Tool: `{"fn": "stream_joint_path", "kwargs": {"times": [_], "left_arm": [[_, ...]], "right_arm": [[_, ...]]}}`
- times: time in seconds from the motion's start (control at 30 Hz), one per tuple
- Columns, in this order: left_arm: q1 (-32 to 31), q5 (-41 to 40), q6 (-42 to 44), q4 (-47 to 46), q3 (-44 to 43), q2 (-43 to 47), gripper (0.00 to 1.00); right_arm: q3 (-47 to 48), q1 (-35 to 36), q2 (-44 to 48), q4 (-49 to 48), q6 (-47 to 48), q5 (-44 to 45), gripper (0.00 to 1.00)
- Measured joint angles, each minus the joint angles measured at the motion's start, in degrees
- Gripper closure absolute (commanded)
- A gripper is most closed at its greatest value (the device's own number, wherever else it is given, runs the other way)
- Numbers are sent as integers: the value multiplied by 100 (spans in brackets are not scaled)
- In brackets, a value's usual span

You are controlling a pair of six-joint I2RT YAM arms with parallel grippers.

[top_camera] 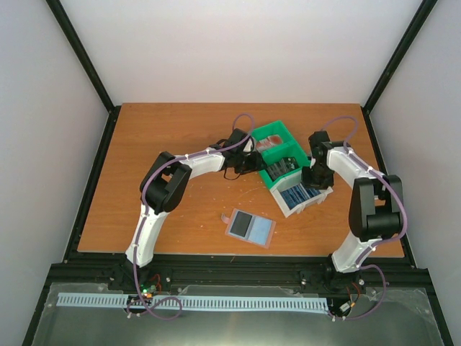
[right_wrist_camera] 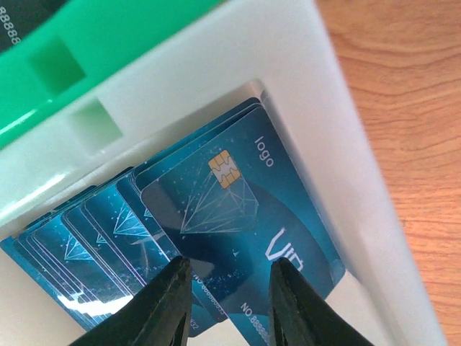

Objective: Put the credit cards into the card holder
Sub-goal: Pick up the credit card from the storage box.

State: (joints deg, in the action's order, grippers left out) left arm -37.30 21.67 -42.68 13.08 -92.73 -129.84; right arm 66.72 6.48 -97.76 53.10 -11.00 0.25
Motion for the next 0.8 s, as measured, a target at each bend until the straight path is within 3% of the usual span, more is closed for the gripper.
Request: {"fn": "stream_joint_path", "kwargs": {"times": [0.4, 0.8], "left_arm": [[9, 44, 0, -17, 24, 0, 48], [15, 66, 0, -22, 26, 0, 48]], "right_arm": [[-44, -11, 258, -146, 63, 396, 83], [-133, 203, 199, -190, 181, 1023, 86]]}}
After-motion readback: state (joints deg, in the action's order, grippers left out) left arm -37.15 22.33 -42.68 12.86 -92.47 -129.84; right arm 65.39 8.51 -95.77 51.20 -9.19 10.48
